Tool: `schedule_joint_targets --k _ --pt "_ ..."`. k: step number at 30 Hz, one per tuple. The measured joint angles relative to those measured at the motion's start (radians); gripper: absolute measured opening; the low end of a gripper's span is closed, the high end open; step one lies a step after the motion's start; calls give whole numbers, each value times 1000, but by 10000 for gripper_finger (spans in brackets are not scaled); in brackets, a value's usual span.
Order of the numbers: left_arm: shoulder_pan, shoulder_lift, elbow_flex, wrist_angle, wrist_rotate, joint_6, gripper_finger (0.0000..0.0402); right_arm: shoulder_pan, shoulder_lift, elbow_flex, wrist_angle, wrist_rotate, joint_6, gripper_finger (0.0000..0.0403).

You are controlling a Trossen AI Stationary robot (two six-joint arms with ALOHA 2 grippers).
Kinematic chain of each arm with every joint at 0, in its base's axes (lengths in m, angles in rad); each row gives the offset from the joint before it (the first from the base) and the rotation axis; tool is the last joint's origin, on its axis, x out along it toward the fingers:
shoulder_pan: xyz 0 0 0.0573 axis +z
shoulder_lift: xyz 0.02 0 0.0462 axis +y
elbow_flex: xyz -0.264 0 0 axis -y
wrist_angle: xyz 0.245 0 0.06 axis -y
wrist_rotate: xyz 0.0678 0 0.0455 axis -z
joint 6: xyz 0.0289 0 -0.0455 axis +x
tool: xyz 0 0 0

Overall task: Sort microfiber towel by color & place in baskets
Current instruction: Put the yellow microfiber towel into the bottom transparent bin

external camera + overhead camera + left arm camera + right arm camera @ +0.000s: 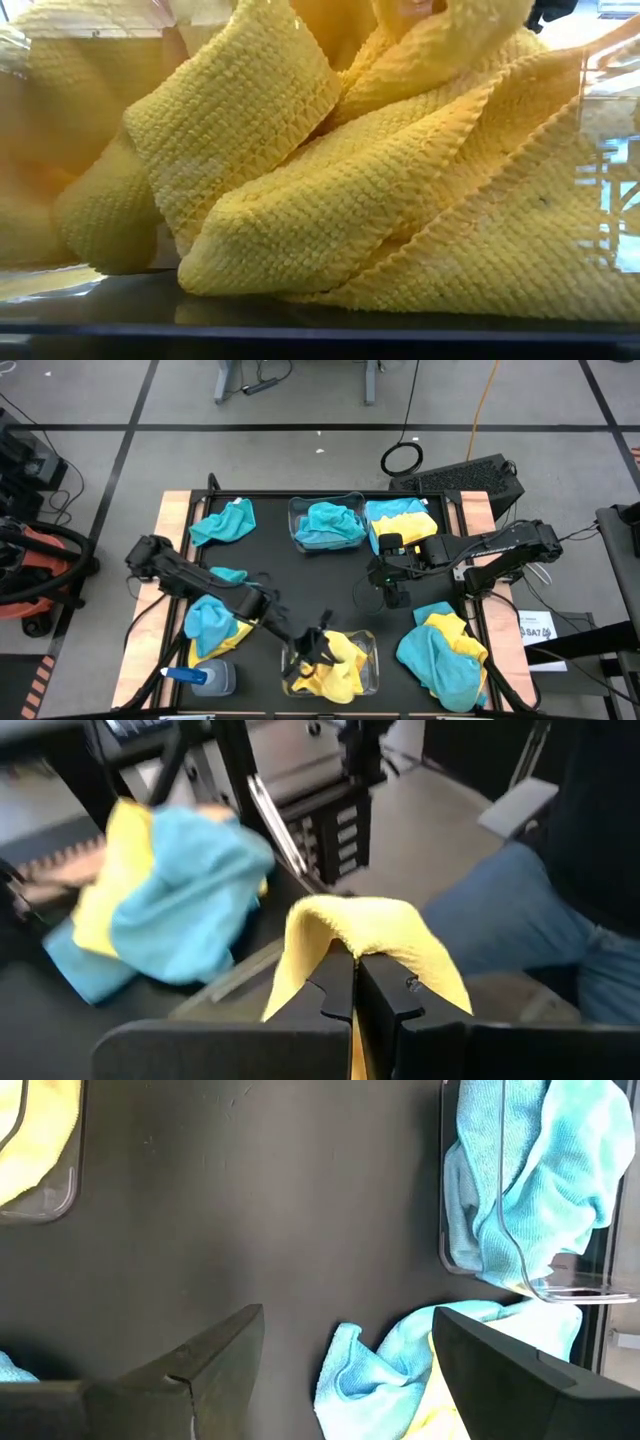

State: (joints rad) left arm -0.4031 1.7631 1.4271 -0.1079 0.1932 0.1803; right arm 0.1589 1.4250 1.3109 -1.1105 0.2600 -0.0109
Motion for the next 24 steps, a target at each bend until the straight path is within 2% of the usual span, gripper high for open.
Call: schedule_joint_targets --k 6,16,24 --pt "23 92 0 -10 61 -44 1 0 0 0 0 0 0 281" --pt "76 215 1 -12 66 -85 1 0 0 0 0 -4 0 281" --pt "106 332 2 -13 120 -97 1 0 0 0 12 -4 0 281"
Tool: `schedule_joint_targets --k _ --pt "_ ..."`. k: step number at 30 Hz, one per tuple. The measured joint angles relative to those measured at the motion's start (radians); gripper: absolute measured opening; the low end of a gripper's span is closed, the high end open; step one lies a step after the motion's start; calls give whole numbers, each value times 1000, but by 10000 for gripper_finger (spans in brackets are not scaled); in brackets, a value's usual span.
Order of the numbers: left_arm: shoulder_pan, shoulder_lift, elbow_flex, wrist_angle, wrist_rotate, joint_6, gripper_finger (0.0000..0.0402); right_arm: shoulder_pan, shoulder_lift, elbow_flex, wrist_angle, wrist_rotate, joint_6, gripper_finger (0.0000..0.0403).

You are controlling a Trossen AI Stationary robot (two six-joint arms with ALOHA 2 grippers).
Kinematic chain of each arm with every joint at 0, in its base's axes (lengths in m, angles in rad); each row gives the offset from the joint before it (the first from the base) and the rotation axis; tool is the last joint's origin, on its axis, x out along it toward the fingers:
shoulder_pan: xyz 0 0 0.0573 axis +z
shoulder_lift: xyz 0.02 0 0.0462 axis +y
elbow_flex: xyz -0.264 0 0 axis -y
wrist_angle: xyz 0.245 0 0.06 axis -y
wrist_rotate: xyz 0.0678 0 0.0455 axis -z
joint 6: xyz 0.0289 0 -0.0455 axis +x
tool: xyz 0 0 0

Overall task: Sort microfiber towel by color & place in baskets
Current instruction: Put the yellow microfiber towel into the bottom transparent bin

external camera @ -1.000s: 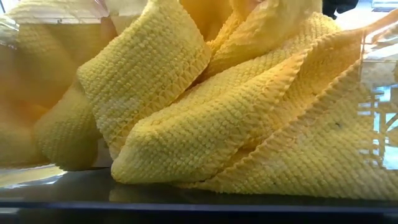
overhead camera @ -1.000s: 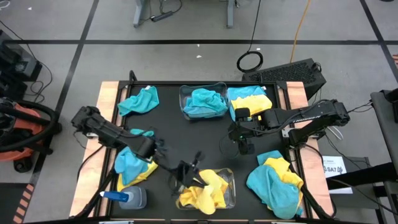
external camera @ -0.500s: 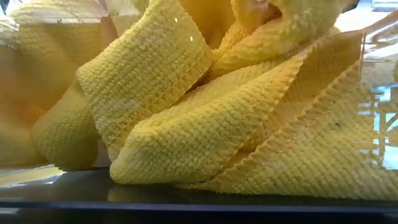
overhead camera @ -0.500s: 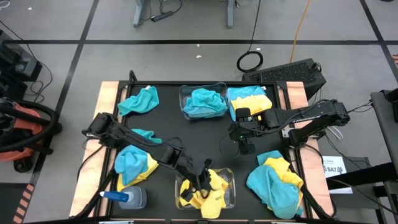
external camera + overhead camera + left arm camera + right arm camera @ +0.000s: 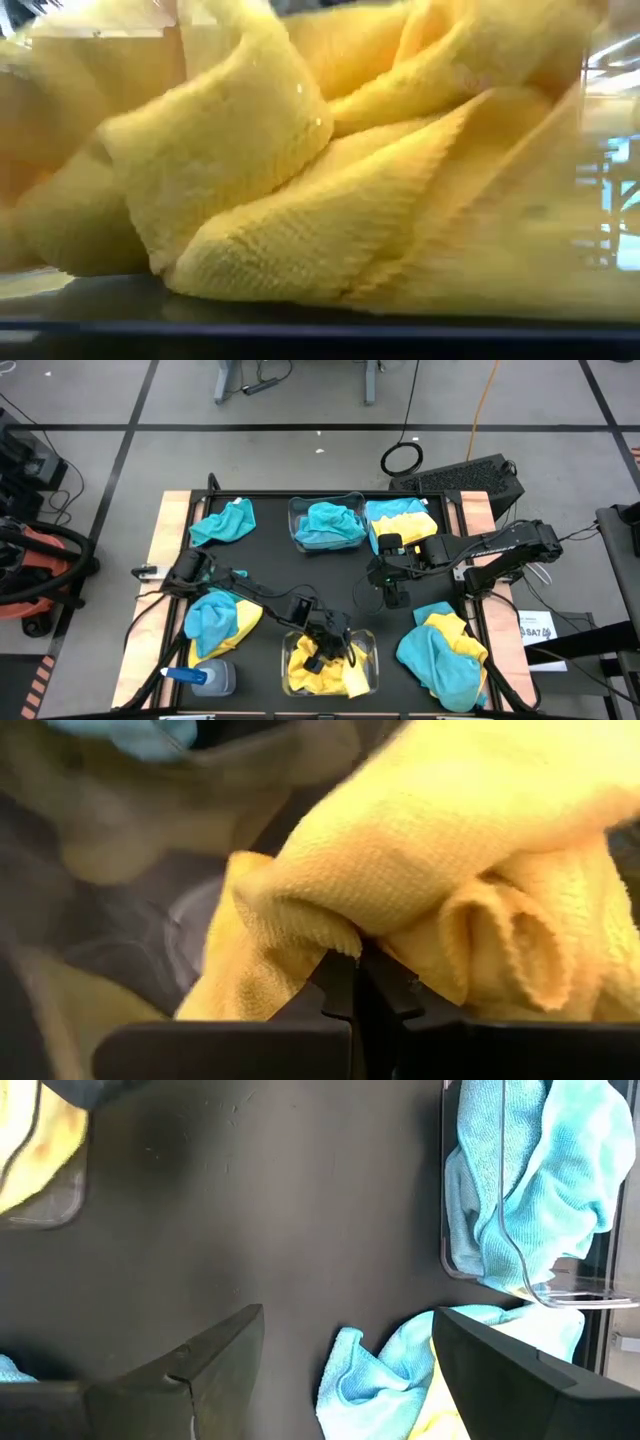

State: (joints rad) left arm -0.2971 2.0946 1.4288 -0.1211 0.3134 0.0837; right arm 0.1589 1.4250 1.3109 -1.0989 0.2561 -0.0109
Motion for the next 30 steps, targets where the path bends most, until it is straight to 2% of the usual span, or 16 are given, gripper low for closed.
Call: schedule_joint_targets --k 15,22,26,30 --pt "20 27 2 4 0 1 23 0 0 0 35 0 -29 281" --pt "22 0 -3 -11 -9 3 114 0 0 0 34 0 -31 281" --pt "23 -60 -3 -7 -10 4 166 0 0 0 34 0 -31 281" --pt "22 -127 -3 -23 -9 8 195 0 0 0 34 0 -35 281"
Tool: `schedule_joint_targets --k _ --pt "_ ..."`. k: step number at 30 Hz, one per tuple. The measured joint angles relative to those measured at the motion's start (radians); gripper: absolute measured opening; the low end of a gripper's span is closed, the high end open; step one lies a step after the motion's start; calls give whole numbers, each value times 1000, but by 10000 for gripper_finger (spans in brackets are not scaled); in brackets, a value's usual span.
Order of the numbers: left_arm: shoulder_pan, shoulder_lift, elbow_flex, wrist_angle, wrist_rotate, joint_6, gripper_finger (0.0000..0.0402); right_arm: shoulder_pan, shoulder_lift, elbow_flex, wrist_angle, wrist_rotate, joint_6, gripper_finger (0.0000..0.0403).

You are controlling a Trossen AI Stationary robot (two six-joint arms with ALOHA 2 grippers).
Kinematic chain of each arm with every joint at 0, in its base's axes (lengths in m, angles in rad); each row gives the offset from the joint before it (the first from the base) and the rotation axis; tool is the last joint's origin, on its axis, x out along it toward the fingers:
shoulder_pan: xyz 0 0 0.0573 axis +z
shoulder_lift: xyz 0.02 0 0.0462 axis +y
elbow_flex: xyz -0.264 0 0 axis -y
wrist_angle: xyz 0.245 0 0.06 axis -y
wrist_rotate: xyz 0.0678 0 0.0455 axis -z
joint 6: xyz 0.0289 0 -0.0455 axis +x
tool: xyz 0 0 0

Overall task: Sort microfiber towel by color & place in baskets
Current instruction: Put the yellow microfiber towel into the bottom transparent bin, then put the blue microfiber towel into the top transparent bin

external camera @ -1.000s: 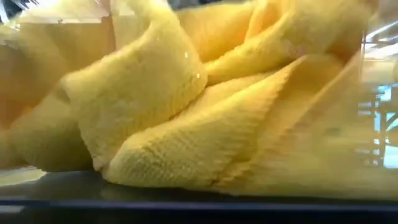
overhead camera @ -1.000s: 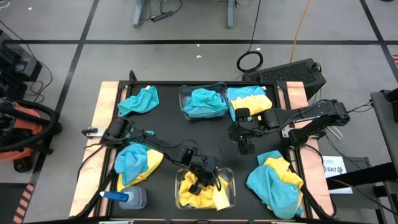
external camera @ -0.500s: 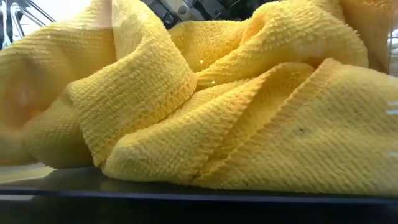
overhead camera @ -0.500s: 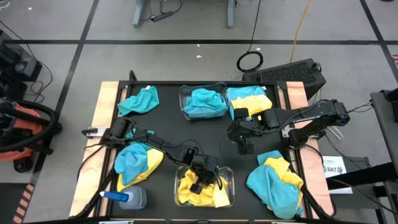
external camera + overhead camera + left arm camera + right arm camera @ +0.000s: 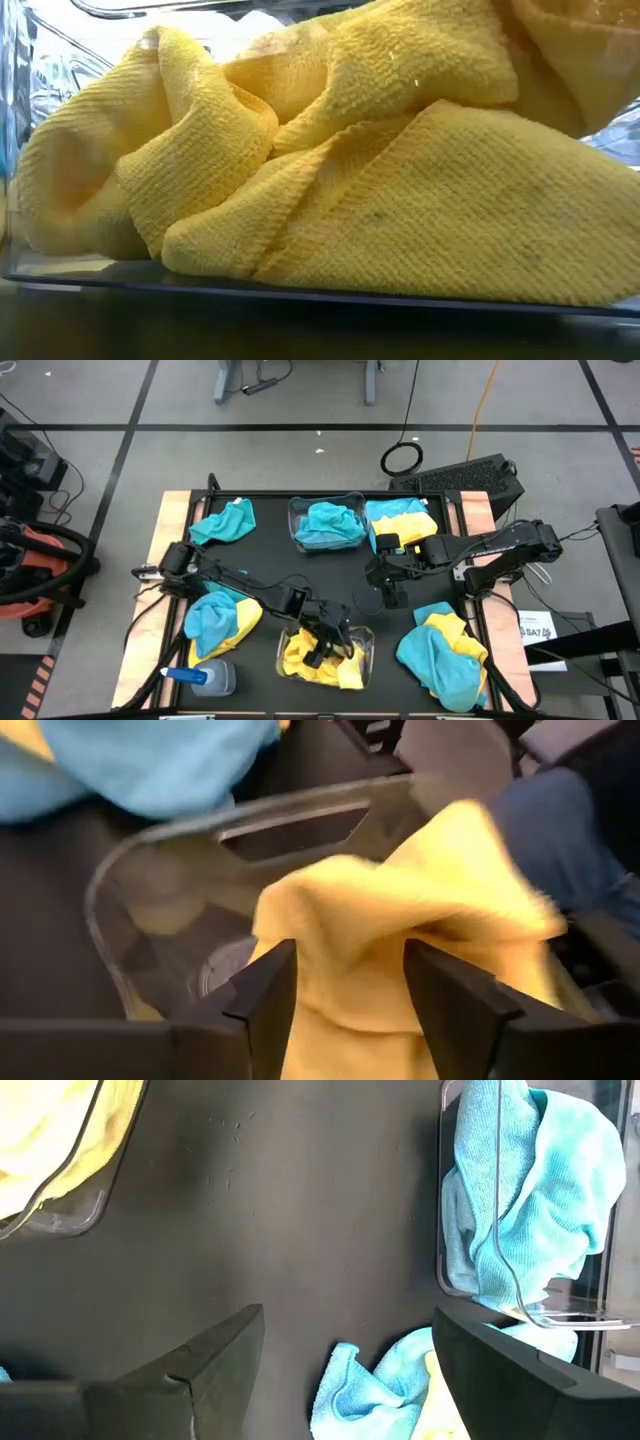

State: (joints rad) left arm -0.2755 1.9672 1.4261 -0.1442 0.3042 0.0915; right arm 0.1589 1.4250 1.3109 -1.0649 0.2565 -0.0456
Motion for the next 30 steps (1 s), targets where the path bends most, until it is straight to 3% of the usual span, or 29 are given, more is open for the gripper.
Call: schedule_joint_targets --k 8,16,25,30 --pt "-2 -169 0 -151 -2 13 201 0 0 0 4 0 -5 281" --pt "-7 -338 2 -491 -144 19 201 0 0 0 19 0 -23 281" --pt "-36 -394 -2 -983 -209 -184 201 0 0 0 49 0 -50 281" --pt "-66 -394 -69 -1105 -212 -269 200 0 0 0 61 1 -65 281"
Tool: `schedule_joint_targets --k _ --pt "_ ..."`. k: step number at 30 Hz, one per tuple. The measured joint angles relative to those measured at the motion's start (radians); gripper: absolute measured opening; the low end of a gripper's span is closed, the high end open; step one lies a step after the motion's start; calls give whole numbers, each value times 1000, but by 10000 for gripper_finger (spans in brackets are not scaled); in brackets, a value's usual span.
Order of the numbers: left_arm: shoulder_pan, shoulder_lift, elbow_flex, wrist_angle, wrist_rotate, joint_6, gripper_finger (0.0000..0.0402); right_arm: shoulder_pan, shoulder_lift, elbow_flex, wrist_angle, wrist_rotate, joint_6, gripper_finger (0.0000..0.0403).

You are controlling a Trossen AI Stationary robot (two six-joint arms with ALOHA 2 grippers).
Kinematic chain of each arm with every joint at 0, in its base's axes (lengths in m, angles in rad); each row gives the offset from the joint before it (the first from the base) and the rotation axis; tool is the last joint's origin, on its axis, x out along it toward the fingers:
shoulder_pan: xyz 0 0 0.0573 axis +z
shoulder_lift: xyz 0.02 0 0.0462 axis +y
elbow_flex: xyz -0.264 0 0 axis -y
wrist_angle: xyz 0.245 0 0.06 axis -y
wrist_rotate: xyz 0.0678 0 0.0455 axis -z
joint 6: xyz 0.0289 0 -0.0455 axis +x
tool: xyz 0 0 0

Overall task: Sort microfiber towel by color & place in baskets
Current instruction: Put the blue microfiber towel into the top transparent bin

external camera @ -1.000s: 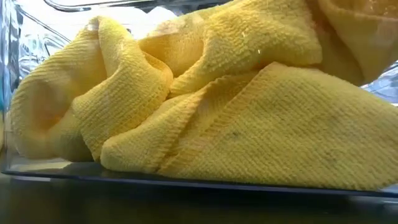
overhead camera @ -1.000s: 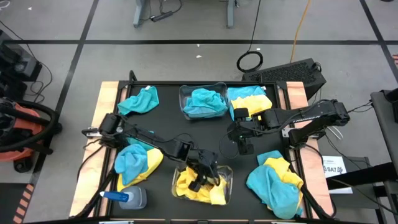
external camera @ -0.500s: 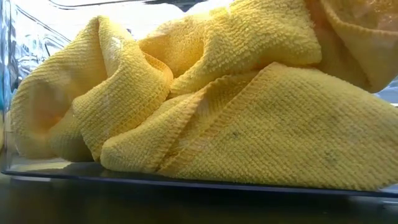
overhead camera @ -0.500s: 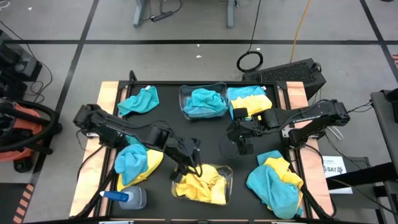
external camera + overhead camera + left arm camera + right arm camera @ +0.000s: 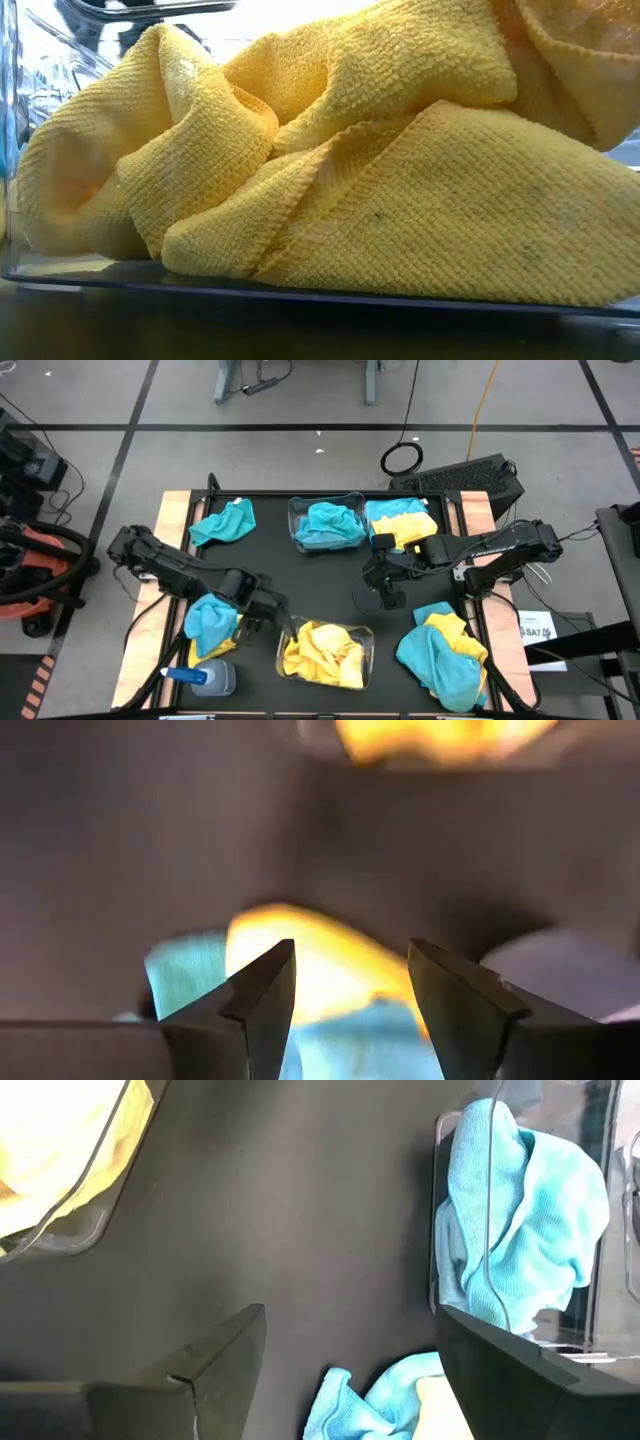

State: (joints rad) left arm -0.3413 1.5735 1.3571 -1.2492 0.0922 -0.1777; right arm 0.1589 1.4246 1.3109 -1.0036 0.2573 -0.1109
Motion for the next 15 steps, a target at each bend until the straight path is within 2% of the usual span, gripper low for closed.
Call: schedule_joint_targets --k 9,15 --pt "-63 -7 -103 -130 31 -143 200 0 0 0 7 0 -6 281" --pt "-116 -78 -171 -117 65 -276 200 0 0 0 -5 0 -6 281"
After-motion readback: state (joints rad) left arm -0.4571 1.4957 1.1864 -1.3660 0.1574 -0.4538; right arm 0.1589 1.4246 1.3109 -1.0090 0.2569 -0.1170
